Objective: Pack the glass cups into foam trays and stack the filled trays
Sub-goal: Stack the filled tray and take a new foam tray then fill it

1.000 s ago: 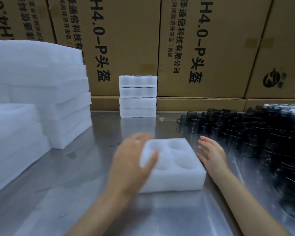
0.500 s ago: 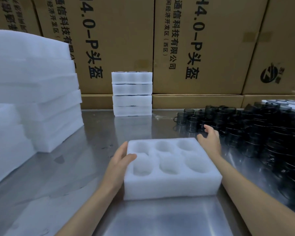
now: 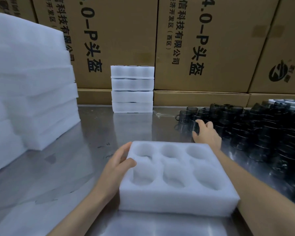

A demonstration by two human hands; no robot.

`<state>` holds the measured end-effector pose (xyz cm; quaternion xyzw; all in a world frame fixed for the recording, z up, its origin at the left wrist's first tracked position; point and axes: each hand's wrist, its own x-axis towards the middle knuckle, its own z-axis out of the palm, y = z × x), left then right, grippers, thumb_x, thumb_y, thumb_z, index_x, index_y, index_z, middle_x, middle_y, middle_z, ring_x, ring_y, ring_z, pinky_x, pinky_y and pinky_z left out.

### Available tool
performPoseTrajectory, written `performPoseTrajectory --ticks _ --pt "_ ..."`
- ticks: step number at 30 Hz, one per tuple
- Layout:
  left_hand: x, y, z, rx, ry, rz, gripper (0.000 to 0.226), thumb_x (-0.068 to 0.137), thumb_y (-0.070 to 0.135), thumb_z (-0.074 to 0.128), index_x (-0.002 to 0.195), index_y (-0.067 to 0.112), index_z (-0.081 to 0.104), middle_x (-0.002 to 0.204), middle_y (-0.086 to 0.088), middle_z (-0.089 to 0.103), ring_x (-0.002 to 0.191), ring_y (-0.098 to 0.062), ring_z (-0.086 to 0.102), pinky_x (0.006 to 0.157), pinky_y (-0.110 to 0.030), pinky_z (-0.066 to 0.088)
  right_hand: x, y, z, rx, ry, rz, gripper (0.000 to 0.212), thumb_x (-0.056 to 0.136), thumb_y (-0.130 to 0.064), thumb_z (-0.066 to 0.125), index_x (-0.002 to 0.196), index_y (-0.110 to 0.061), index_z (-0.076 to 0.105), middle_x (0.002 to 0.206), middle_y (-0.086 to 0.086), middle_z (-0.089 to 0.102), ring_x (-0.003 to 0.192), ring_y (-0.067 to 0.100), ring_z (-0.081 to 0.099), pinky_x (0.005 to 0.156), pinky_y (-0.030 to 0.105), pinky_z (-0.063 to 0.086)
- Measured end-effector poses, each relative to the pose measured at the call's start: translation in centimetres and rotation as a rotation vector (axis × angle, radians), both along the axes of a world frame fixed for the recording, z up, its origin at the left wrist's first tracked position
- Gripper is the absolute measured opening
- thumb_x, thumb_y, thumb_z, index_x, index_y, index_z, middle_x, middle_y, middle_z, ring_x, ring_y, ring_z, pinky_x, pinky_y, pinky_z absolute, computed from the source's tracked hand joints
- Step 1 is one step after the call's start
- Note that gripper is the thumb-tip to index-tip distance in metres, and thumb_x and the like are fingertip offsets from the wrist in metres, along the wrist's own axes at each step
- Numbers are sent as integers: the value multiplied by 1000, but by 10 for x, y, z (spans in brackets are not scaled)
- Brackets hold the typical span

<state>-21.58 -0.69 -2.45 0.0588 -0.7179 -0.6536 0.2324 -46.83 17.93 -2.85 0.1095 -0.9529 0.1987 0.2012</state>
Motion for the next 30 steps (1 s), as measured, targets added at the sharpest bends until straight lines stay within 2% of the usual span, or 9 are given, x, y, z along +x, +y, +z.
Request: performPoseTrajectory --ticks 5,10,12,14,17,20,23,28,30 --pt "0 -1 1 12 -24 -8 42 84 -8 50 110 24 60 96 22 70 90 6 64 66 -7 46 11 3 0 -36 236 93 16 89 -28 61 95 -14 58 108 4 44 97 22 44 59 30 36" --pt "3 -2 2 7 -64 -3 47 64 18 55 110 29 61 101 24 68 96 7 62 68 -7 46 29 12 -1 -158 157 138 15 91 -29 58 86 -15 54 138 6 41 125 26 35 70 33 36" --pt "3 -3 2 12 -78 1 47 62 21 55 107 33 61 104 23 68 97 8 60 70 -10 46 36 18 -2 -273 120 151 15 91 -27 55 82 -16 50 132 7 49 118 27 43 72 32 35" --pt "4 -3 2 5 -94 7 45 62 24 55 103 38 60 107 25 64 98 12 57 73 -12 44 46 29 -1 -482 63 137 16 91 -29 54 80 -18 50 104 2 60 94 24 54 64 30 35" --pt "6 -1 3 -13 -61 9 43 62 19 52 101 36 62 97 25 69 90 8 62 67 -10 46 60 42 2 -785 -34 102 15 90 -29 56 81 -18 55 83 -1 60 87 27 58 68 34 42" --pt "9 2 4 -1 -44 23 44 62 18 50 101 34 63 95 24 69 90 4 64 67 -12 48 72 47 19 -908 36 84 15 86 -26 66 93 -16 57 103 5 61 100 24 57 80 33 45" --pt "11 4 2 26 -45 60 46 62 20 50 104 34 64 98 21 70 94 -1 64 74 -21 48 91 40 57 -1037 78 176 46 80 -33 73 118 -23 50 117 -1 54 106 14 53 86 25 43" --pt "13 9 1 31 -35 106 40 65 20 52 101 36 64 98 22 69 92 3 63 76 -23 48 139 -4 98 -736 190 544 48 77 -32 74 122 -28 57 114 -4 51 96 -7 50 87 6 40" --pt "14 10 1 23 -24 104 37 71 16 53 99 38 62 98 22 68 90 8 62 74 -18 47 157 -26 92 -652 141 685 49 77 -29 75 123 -26 58 111 -5 50 95 -4 53 84 6 41"
